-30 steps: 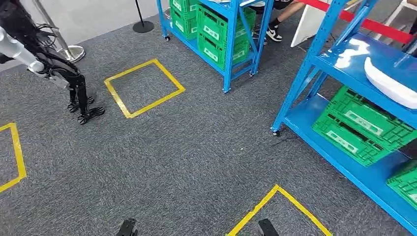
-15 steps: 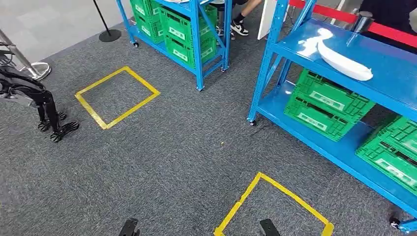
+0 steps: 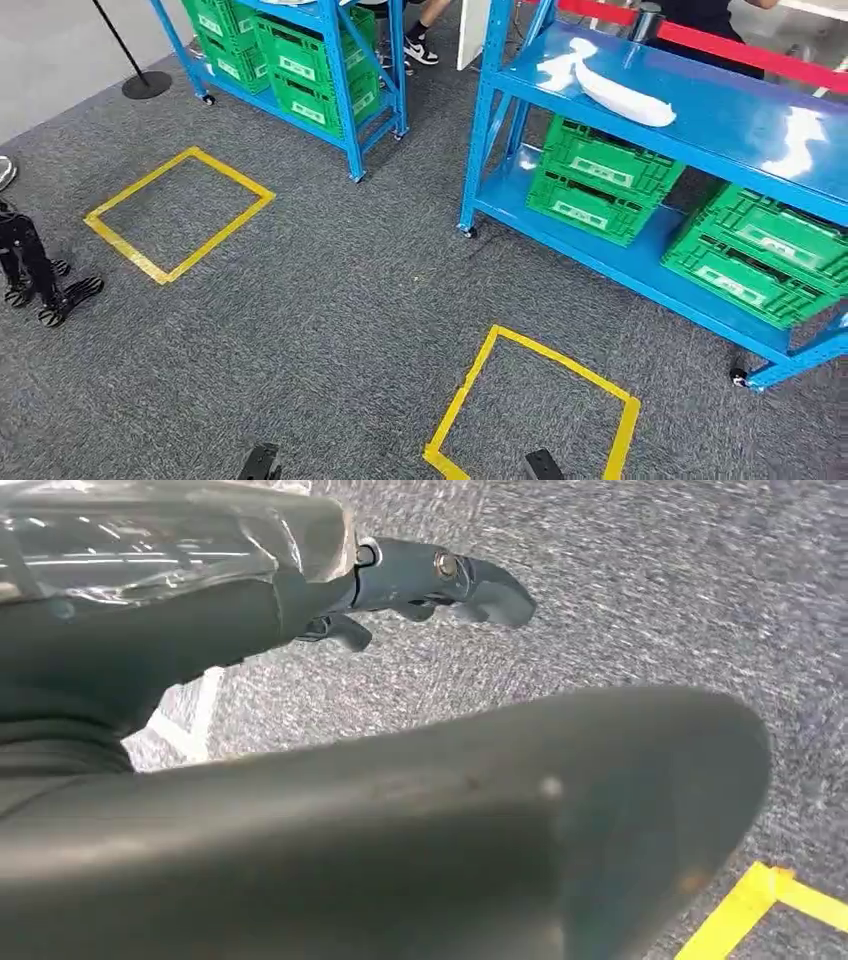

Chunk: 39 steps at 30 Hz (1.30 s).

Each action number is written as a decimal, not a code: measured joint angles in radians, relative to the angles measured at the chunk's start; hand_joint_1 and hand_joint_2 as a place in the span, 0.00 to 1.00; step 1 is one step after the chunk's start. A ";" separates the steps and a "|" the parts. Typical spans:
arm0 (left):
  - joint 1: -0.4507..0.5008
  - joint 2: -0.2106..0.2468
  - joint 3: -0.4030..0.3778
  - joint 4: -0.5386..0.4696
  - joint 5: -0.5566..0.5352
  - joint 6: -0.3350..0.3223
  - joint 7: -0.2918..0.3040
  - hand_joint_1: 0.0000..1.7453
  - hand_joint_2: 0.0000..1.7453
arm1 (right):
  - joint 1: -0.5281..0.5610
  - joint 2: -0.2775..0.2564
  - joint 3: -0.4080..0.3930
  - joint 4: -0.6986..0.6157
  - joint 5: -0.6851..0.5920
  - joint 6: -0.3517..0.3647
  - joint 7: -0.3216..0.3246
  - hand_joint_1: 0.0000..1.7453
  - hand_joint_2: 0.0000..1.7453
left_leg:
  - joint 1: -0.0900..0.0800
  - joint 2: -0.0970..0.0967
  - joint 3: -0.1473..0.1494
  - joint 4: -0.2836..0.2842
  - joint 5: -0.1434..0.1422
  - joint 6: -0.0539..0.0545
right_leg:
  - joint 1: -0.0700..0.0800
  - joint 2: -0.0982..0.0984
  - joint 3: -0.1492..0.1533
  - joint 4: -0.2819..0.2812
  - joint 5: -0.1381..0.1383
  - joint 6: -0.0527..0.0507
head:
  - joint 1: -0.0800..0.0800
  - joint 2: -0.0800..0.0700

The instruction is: Take the parts from the cabinet and place them on the table.

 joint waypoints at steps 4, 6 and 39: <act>-0.002 0.000 0.000 0.000 0.000 0.000 -0.003 0.00 0.00 | -0.007 0.000 0.000 -0.001 0.000 0.000 0.000 0.00 0.00 | -0.007 0.036 -0.008 0.024 -0.008 -0.022 | 0.010 -0.033 0.055 -0.102 0.018 -0.038 | -0.003 0.000; -0.004 0.000 0.000 0.000 0.000 0.000 -0.003 0.00 0.00 | -0.003 0.000 0.000 -0.001 0.000 0.000 0.000 0.00 0.00 | -0.006 0.052 -0.008 0.026 -0.007 -0.029 | 0.007 -0.015 0.045 -0.106 0.026 -0.050 | -0.003 0.000; -0.013 -0.013 -0.002 0.001 0.002 0.019 0.014 0.00 0.00 | -0.005 -0.003 -0.001 -0.003 -0.008 -0.002 0.001 0.00 0.00 | 0.014 -0.063 -0.028 0.102 -0.088 -0.059 | -0.002 0.011 0.058 -0.123 0.040 -0.064 | -0.003 0.000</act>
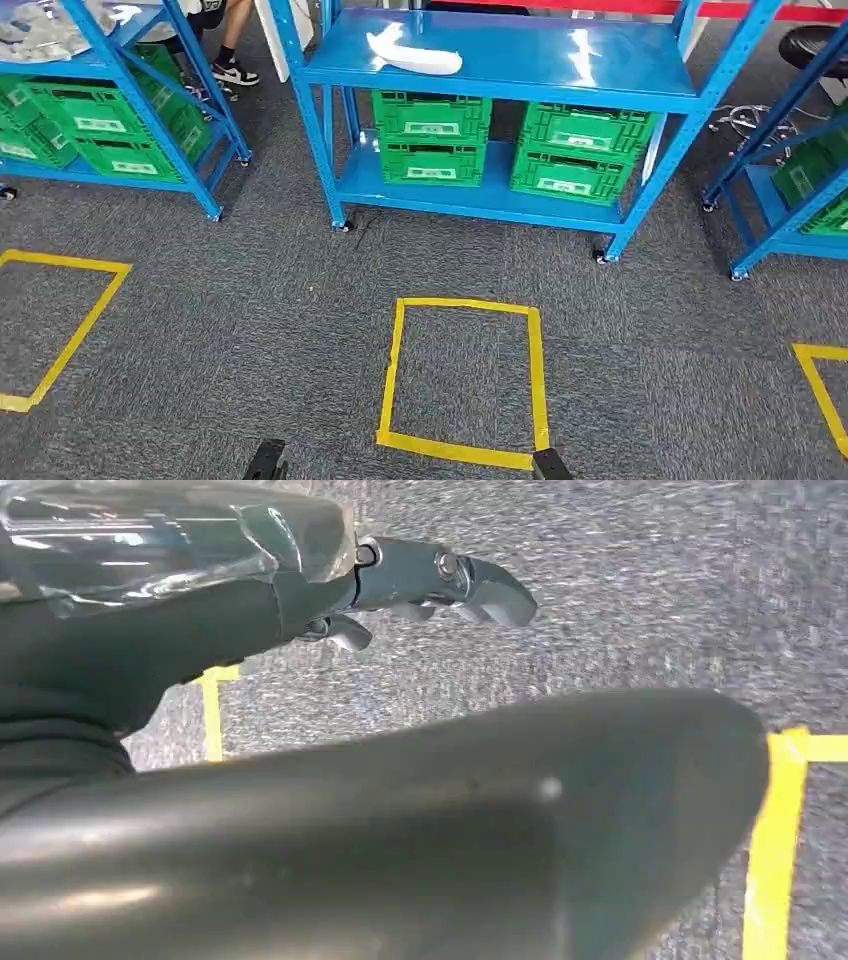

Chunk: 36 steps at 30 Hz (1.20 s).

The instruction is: Take the parts from the cabinet and place them on the table.

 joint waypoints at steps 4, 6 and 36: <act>0.004 0.001 0.000 0.000 -0.001 0.001 0.006 0.00 0.00 | 0.002 0.002 0.000 0.000 0.000 0.000 0.000 0.00 0.00 | 0.008 -0.020 -0.092 0.228 -0.086 -0.007 | 0.005 0.048 -0.012 0.003 0.010 -0.003 | 0.000 0.000; 0.004 0.001 0.000 0.000 -0.002 0.002 0.007 0.00 0.00 | 0.003 0.003 0.000 0.000 -0.001 0.000 0.000 0.00 0.00 | 0.008 -0.028 -0.027 0.099 -0.006 0.000 | 0.006 0.077 -0.012 0.004 0.013 0.002 | 0.000 0.000; -0.043 0.065 -0.046 -0.036 -0.173 0.002 0.072 0.00 0.00 | -0.005 0.041 -0.025 0.045 -0.091 -0.006 -0.036 0.00 0.00 | 0.011 -0.012 0.013 -0.090 0.097 0.029 | 0.012 0.009 -0.004 0.011 -0.008 0.019 | 0.001 0.000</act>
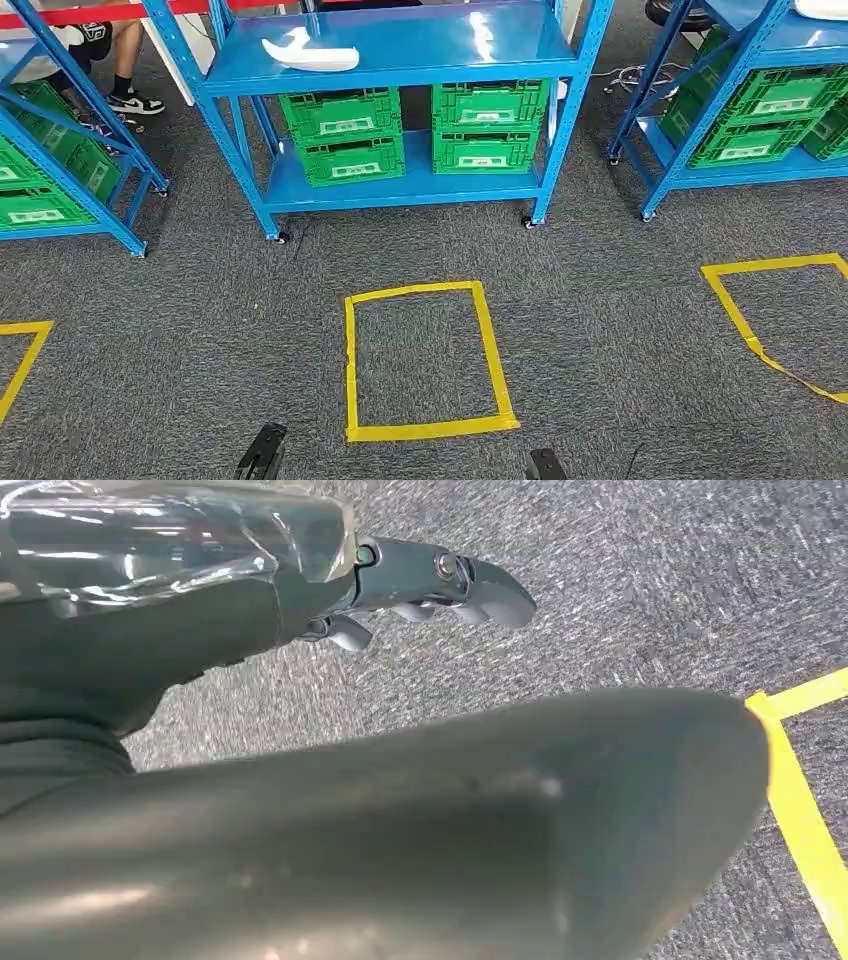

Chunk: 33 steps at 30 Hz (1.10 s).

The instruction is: Take the parts from the cabinet and place them on the table.

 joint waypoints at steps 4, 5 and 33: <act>-0.003 0.002 -0.002 -0.006 -0.003 0.000 0.003 0.00 0.00 | 0.000 0.004 -0.004 0.014 0.000 0.000 0.000 0.00 0.00 | 0.002 0.000 -0.004 -0.001 0.003 -0.014 | 0.002 0.000 -0.004 0.001 0.001 -0.001 | 0.000 0.000; -0.003 0.002 -0.002 -0.006 -0.003 0.000 0.003 0.00 0.00 | -0.001 0.004 -0.004 0.016 0.000 0.000 0.000 0.00 0.00 | 0.002 0.000 -0.004 -0.001 0.003 -0.016 | 0.002 0.000 -0.004 0.001 0.002 -0.003 | 0.000 0.000; 0.030 -0.046 0.032 0.025 0.018 -0.058 -0.069 0.00 0.00 | 0.021 -0.002 0.054 0.095 0.159 -0.329 0.033 0.00 1.00 | -0.002 0.000 -0.015 0.003 0.005 -0.022 | -0.003 0.000 -0.013 0.001 0.006 0.001 | 0.000 0.000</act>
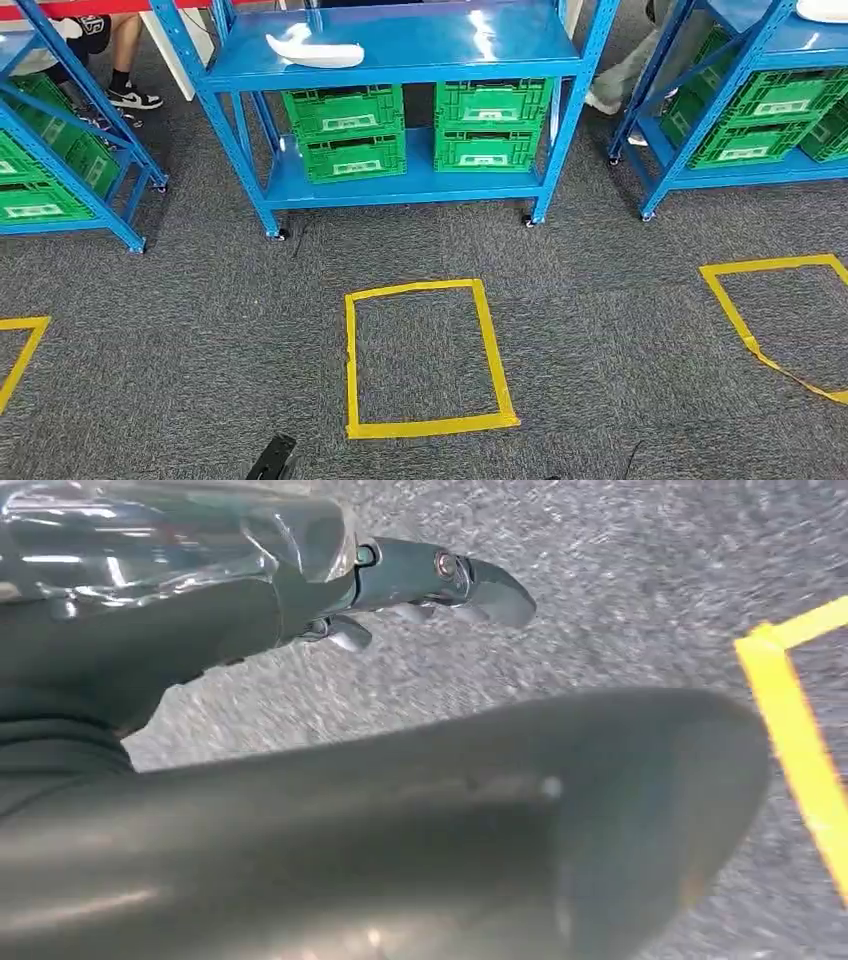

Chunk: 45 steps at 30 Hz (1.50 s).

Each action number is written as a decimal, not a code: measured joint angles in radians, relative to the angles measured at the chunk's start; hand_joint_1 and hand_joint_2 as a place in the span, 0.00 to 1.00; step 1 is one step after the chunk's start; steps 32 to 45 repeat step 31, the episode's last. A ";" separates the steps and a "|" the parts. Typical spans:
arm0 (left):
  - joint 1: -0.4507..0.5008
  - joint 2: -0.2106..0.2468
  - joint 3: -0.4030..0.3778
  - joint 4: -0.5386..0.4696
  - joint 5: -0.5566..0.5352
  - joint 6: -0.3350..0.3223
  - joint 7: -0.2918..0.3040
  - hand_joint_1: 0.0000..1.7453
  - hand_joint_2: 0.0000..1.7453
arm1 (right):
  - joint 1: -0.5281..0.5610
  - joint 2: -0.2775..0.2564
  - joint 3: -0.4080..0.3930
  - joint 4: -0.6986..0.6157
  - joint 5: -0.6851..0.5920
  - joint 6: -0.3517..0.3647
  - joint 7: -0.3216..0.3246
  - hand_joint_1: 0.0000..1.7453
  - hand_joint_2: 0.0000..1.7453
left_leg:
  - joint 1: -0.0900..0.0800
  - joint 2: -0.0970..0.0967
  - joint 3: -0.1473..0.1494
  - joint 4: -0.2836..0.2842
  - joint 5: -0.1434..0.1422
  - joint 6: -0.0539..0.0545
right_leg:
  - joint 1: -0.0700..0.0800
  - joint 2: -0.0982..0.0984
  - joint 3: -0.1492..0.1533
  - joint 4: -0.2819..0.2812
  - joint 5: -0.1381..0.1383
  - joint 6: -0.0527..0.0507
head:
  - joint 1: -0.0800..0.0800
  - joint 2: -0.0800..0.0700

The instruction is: Take the parts from the cabinet and place them on the table.

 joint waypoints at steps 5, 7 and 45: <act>0.009 -0.006 0.010 0.027 -0.023 -0.015 -0.010 0.00 1.00 | 0.002 -0.007 -0.009 0.004 -0.057 0.090 -0.089 0.00 1.00 | 0.000 0.000 0.000 0.000 0.000 0.000 | 0.000 0.000 0.000 0.000 0.001 -0.001 | 0.000 0.000; 0.027 -0.011 0.011 0.052 -0.040 -0.024 -0.001 0.00 1.00 | 0.004 -0.011 -0.010 0.004 -0.046 0.099 -0.114 0.00 1.00 | 0.000 0.000 0.000 0.000 0.000 0.000 | 0.000 0.000 0.000 0.000 0.001 -0.001 | 0.000 0.000; 0.022 -0.011 0.017 0.034 -0.067 0.027 0.041 0.00 0.00 | -0.040 -0.018 0.055 0.080 0.000 0.342 0.023 0.00 1.00 | 0.000 0.000 -0.003 0.000 0.002 0.000 | 0.000 0.000 -0.003 0.000 0.003 -0.002 | 0.000 0.000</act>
